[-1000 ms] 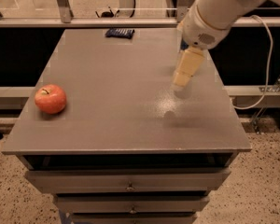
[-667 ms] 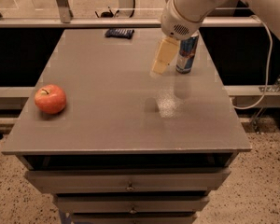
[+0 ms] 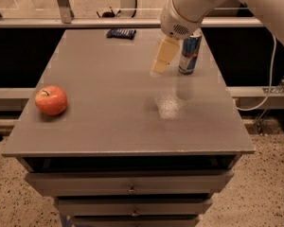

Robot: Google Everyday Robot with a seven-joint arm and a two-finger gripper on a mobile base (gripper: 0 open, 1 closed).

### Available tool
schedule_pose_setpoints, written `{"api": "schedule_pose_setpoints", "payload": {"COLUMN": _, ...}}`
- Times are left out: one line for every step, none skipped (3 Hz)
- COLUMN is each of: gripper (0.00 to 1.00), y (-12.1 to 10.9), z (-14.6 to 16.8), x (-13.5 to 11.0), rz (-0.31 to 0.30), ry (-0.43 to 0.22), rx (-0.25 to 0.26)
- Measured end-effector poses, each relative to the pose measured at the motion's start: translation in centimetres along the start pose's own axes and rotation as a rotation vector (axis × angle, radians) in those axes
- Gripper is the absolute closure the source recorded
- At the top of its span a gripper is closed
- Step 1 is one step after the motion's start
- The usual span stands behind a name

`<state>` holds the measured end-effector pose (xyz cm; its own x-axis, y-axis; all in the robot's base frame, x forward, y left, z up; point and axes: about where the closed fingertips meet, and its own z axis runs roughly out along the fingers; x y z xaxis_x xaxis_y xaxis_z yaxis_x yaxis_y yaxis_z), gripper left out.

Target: Pick rxbar blueberry

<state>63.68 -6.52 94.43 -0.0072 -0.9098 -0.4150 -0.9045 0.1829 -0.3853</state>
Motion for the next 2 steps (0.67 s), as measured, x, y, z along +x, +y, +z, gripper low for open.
{"api": "schedule_pose_setpoints", "payload": {"gripper": 0.0, "y": -4.5, "z": 4.5, "x": -0.6, "rz": 0.038, "ry": -0.029, "rx": 0.045}}
{"api": "schedule_pose_setpoints", "payload": {"gripper": 0.0, "y": -7.9, "z": 7.6, "x": -0.7, "rz": 0.084, "ry": -0.042, "rx": 0.076}}
